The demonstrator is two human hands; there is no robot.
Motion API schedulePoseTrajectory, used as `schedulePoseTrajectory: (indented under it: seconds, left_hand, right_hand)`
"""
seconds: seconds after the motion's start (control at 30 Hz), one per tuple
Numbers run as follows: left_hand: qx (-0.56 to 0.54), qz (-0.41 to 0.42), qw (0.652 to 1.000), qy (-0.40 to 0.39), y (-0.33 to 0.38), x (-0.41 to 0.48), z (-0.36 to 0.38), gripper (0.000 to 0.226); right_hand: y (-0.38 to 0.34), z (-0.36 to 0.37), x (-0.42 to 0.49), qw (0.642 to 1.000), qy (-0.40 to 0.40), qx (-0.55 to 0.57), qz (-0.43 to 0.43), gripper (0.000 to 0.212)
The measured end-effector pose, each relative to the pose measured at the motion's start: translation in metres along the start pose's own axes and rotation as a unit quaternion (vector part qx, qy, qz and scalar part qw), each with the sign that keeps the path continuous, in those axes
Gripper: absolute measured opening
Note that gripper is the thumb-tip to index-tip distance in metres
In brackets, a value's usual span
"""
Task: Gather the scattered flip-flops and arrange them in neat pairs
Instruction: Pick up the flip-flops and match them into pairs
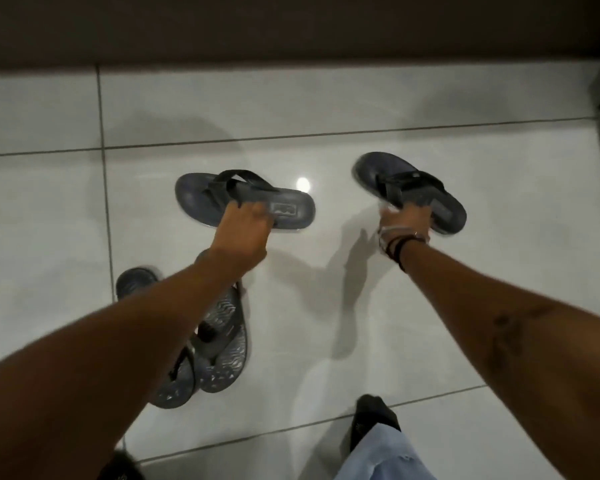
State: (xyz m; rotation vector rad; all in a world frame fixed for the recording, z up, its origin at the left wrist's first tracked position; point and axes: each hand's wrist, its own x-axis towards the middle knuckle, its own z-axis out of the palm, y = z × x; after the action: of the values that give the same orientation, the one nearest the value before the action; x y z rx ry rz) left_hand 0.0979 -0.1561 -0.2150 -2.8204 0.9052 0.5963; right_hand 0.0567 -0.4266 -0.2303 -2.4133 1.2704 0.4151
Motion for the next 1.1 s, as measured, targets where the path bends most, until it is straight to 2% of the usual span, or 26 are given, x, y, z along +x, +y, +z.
schedulePoseTrajectory:
  seconds: [0.07,0.17,0.3,0.43,0.5,0.63,0.8,0.93,1.0,1.03,1.1]
  left_hand:
    - [0.128,0.04,0.99,-0.044,-0.002,0.019,-0.003,0.037]
    - [0.286,0.065,0.951,-0.102,-0.01,0.028,-0.001,0.025]
    - [0.319,0.094,0.939,-0.092,-0.023,0.032,0.004,0.014]
    - [0.313,0.151,0.935,-0.075,-0.024,0.039,0.004,0.017]
    - [0.293,0.184,0.936,-0.055,-0.008,0.042,0.003,0.018]
    - [0.222,0.238,0.945,-0.025,0.055,0.033,-0.002,0.028]
    - [0.143,0.309,0.939,-0.052,0.154,0.001,0.013,0.025]
    - [0.1,0.326,0.939,-0.044,0.207,-0.014,0.024,0.013]
    - [0.104,0.315,0.938,-0.099,0.229,-0.022,0.04,0.017]
    - [0.101,0.286,0.948,-0.095,0.232,-0.022,0.043,0.023]
    - [0.029,0.265,0.958,-0.106,0.236,-0.026,0.047,0.038]
  right_hand:
    - [-0.003,-0.007,0.027,0.999,0.002,-0.049,-0.006,0.044]
    - [-0.009,-0.003,0.05,0.994,-0.01,-0.104,-0.034,0.041]
    - [-0.013,0.009,0.056,0.998,-0.001,-0.068,0.002,0.02]
    - [-0.002,0.007,0.063,0.997,0.004,-0.056,-0.058,0.011]
    - [0.008,0.001,0.065,0.992,0.007,-0.075,-0.098,0.014]
    - [0.02,-0.022,0.069,0.986,0.016,-0.104,-0.13,0.026]
    - [0.009,-0.039,0.055,0.978,-0.027,-0.124,-0.167,0.021]
    - [0.003,-0.017,0.029,0.963,-0.061,-0.149,-0.214,0.018]
    - [0.009,0.0,0.016,0.953,-0.077,-0.177,-0.233,0.017]
    - [0.014,0.008,0.01,0.948,-0.085,-0.188,-0.243,0.017]
    - [0.024,0.017,0.001,0.941,-0.091,-0.207,-0.252,0.018]
